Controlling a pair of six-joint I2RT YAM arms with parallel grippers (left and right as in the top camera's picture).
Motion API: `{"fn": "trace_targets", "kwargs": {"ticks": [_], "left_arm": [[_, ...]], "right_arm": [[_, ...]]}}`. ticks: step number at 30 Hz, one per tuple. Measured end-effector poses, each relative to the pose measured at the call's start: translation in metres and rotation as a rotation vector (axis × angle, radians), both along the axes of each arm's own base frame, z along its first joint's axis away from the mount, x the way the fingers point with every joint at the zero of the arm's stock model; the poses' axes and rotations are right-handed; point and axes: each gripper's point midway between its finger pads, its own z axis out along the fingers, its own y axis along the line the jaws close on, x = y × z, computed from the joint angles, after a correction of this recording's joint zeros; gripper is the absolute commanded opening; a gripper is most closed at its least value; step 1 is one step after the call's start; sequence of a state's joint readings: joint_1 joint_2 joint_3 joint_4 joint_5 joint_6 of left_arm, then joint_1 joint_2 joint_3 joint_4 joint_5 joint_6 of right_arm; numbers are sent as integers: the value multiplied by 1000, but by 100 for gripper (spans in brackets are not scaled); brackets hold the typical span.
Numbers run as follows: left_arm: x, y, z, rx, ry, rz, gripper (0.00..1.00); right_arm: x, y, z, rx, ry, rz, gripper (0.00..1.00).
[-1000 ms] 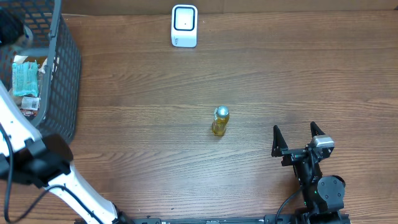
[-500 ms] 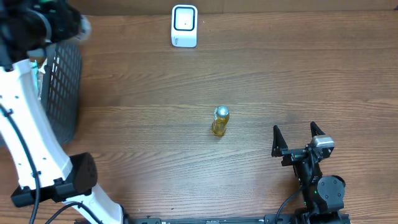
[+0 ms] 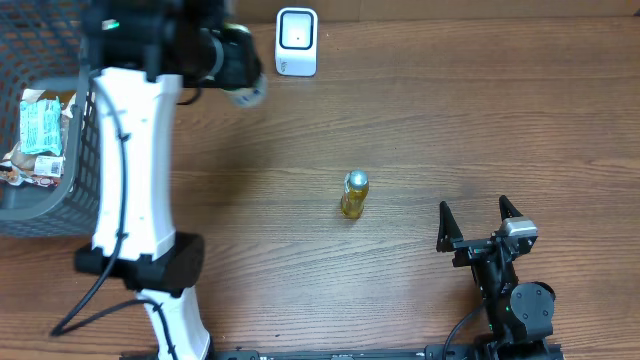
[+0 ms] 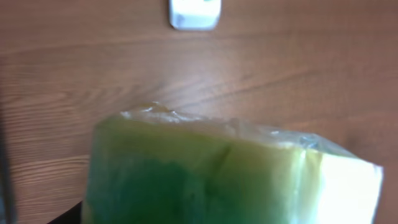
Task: Scan the item barcode
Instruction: 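Lift the green box out and carry it toward the scanner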
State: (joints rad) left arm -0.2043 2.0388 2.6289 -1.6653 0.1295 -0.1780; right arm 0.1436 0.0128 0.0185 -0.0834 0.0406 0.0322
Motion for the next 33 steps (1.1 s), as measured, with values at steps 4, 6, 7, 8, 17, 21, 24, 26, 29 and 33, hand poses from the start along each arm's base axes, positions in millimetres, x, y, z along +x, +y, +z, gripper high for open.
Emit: {"fn": "trace_targets", "kwargs": {"ticks": [4,6,7,8,17,21,24,26,29,33], "left_arm": [[2,-29,-28,20,73,-62,28],[4,-44,-43,28,109,-89,27],[4,-51,-52,34,128,-103,27],[5,-58,-59,39,146,-114,27],[9,-94,-128,85,298,-164,23],[12,-104,-147,106,317,-179,23],[14,-109,-156,136,314,-177,23],[16,-115,-159,155,296,-175,23],[20,-123,-160,180,258,-168,24],[26,-132,-158,187,215,-143,24]], "right_arm": [[0,0,0,0,0,0,100],[0,0,0,0,0,0,100],[0,0,0,0,0,0,100],[0,0,0,0,0,0,100],[0,0,0,1,0,0,100],[0,0,0,0,0,0,100],[0,0,0,0,0,0,100],[0,0,0,0,0,0,100],[0,0,0,0,0,0,100],[0,0,0,0,0,0,100]]}}
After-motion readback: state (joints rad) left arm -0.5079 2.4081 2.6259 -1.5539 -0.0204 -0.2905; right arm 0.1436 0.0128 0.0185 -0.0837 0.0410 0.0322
